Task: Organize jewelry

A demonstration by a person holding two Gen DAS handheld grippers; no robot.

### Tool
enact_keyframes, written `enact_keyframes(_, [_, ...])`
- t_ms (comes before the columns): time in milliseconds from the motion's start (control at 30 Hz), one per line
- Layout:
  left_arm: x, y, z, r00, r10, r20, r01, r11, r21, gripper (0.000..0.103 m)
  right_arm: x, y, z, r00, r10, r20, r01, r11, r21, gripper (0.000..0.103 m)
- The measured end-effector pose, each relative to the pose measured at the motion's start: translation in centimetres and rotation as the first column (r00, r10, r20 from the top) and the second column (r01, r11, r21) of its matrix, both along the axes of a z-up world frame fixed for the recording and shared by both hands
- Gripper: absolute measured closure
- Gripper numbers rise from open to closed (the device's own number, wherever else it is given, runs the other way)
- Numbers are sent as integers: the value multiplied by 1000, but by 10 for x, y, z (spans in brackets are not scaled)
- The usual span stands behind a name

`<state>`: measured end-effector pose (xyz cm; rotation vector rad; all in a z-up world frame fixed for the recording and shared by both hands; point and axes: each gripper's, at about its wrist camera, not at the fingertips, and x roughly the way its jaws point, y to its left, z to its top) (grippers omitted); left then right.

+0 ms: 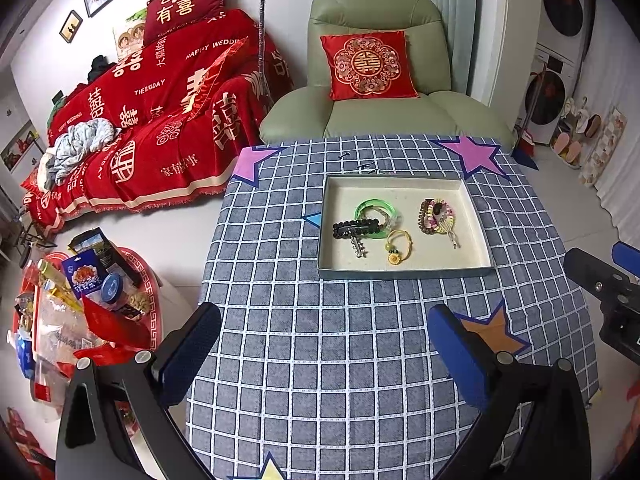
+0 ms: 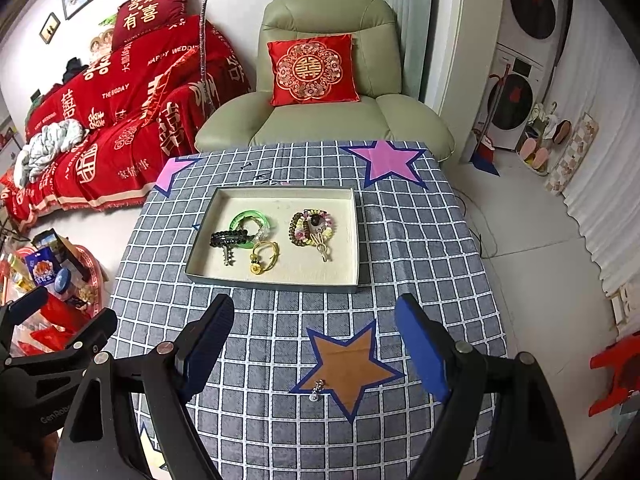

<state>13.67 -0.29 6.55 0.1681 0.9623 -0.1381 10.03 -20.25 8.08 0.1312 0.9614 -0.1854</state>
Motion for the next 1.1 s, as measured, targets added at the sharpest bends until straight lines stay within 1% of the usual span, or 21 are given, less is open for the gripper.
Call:
enact_keyframes(467, [6,-2,2,1000,-1,-1,1,1000,-3,0,3,0,-1,1000,2,-2,-2,1000,-2,18])
enact_keyframes(1100, [4,-1,1,1000,-2,-2,2,1000,-4,0,3,0,-1,1000,3,-3,-3,1000,-1,18])
